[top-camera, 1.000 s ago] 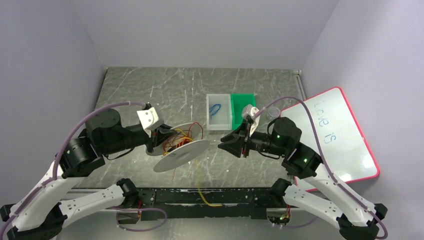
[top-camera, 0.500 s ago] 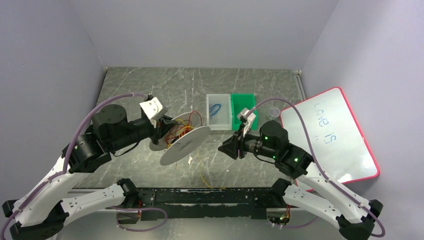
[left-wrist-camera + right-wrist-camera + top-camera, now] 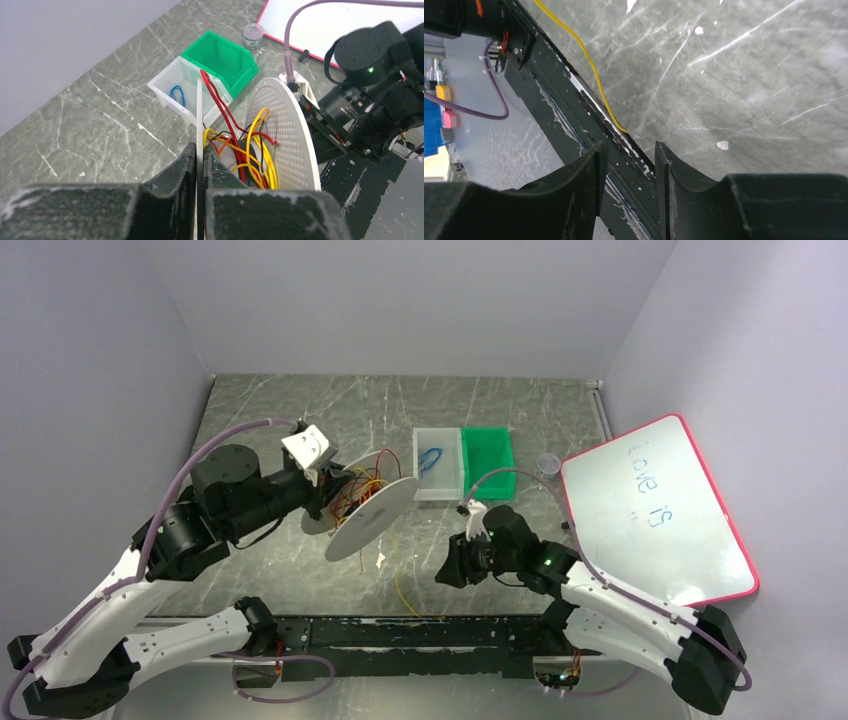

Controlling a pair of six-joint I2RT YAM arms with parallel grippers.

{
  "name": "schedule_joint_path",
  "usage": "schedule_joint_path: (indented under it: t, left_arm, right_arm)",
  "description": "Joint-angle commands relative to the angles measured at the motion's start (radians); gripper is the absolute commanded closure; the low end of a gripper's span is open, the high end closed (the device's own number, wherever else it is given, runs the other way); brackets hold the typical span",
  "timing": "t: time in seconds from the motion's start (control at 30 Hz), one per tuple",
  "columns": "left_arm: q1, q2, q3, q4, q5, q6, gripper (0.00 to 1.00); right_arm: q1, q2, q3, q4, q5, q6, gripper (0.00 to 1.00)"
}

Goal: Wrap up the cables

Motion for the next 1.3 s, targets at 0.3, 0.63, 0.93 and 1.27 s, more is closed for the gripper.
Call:
schedule_joint_path:
  t: [0.3, 0.63, 0.93, 1.27]
  left_arm:
    - [-0.005, 0.011, 0.039, 0.119, -0.069, -0.025, 0.93]
    - [-0.005, 0.004, 0.038, 0.116, -0.071, -0.035, 0.93]
    - [-0.005, -0.006, 0.031, 0.123, -0.083, -0.052, 0.93]
    - [-0.005, 0.010, 0.024, 0.148, -0.096, -0.085, 0.93]
  right_arm:
    - [0.232, 0.223, -0.106, 0.383, 0.052, 0.124, 0.52]
    - [0.305, 0.432, -0.097, 0.571, 0.091, 0.137, 0.51]
    - [0.353, 0.543, -0.077, 0.647, 0.101, 0.146, 0.53]
    - [0.390, 0.599, -0.069, 0.673, 0.149, 0.156, 0.84]
